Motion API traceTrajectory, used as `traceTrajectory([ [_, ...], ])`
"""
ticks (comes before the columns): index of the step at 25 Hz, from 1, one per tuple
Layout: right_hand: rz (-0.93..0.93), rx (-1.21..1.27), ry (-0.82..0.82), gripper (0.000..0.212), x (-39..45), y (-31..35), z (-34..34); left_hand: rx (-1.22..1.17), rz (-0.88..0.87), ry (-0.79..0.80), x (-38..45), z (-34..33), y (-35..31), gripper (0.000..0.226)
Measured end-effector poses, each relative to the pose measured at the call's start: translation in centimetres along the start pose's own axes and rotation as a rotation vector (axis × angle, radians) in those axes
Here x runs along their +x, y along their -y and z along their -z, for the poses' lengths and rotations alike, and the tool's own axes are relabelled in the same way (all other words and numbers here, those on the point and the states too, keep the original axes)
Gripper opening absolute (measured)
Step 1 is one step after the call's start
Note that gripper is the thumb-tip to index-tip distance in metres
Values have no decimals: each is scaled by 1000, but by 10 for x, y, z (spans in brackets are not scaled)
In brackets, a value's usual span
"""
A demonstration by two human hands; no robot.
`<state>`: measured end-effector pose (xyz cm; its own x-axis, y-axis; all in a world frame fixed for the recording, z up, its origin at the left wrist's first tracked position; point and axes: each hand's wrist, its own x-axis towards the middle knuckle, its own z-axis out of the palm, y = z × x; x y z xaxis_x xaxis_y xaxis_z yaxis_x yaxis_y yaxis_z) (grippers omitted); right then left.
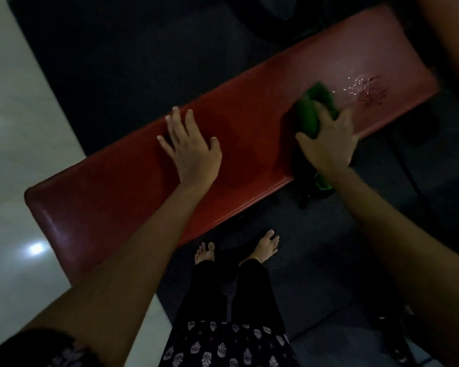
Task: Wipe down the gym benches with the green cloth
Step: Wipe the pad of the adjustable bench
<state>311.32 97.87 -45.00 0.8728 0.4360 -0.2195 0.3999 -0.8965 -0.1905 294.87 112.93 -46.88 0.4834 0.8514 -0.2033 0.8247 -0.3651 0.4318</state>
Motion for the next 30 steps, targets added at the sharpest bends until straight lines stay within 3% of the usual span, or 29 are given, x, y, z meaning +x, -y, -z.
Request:
traceTrajectory([
  [3,454,-131,128,71,-11,21,-4,-31,-99,55,15,-20,-43,66],
  [4,527,-142,138,71,2,16,2,5,-136,65,17,-28,-52,63],
  [6,453,-135,112,70,41,0,16,142,-193,35,16,-41,-57,60],
  [10,89,-10,24,67,85,-4,23,243,-184,-2,12,-52,-52,59],
  [12,182,-117,45,69,68,14,12,239,-178,8,11,-53,-51,59],
  [16,647,-252,186,71,56,22,16,264,-168,5,8,-54,-51,61],
  [18,585,-268,150,69,97,10,27,249,-164,-11,10,-54,-54,64],
  [21,206,-48,100,66,152,-7,38,269,-161,-15,12,-56,-58,65],
  [23,73,-52,41,64,158,3,35,284,-166,-13,12,-57,-56,64],
  [25,177,-120,74,67,137,21,29,290,-163,-1,12,-57,-53,64],
  [30,691,-273,165,73,64,11,21,285,-158,-11,13,-55,-52,65],
])
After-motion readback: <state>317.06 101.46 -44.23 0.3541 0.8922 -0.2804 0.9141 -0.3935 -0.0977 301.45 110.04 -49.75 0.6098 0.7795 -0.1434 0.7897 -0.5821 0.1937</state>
